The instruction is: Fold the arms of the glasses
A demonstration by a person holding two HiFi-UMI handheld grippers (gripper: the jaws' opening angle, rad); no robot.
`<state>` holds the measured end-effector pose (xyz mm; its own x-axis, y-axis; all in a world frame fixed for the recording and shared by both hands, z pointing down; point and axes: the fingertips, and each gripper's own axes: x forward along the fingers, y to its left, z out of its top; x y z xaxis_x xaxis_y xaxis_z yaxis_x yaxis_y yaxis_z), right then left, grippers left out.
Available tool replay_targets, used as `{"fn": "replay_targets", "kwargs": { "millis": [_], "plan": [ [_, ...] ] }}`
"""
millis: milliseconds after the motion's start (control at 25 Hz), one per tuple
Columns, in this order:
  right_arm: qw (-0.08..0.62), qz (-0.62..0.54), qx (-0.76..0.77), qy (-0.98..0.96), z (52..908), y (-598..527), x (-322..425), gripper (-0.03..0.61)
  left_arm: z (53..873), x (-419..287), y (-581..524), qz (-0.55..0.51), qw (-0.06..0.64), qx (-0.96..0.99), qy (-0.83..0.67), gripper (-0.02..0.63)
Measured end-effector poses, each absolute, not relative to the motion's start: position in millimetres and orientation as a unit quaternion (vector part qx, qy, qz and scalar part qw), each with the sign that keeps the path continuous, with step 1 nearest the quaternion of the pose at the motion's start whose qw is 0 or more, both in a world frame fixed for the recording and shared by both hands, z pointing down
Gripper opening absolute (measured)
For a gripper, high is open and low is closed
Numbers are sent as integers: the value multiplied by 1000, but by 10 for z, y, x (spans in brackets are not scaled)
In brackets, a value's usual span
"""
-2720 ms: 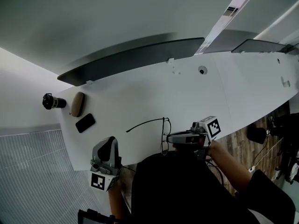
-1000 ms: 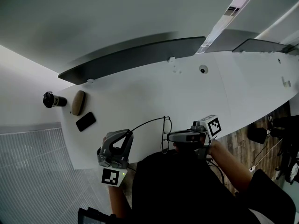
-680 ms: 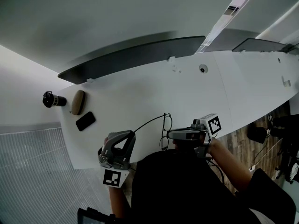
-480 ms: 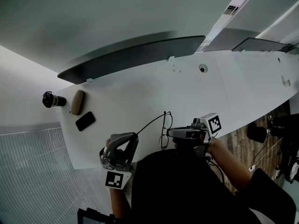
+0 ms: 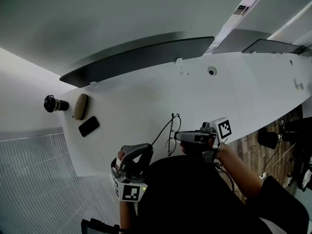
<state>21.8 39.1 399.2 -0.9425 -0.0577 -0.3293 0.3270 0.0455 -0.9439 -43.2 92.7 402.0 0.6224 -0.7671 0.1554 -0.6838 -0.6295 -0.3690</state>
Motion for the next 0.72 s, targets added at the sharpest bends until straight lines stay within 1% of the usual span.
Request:
{"fn": "replay_targets", "kwargs": {
  "millis": [520, 720],
  "plan": [
    [150, -687, 91, 705, 4057, 347, 261, 11, 4103, -208, 1023, -177, 150, -900, 369, 32],
    [134, -693, 85, 703, 4117, 385, 254, 11, 4131, -150, 1060, -184, 152, -906, 350, 34]
  ]
}}
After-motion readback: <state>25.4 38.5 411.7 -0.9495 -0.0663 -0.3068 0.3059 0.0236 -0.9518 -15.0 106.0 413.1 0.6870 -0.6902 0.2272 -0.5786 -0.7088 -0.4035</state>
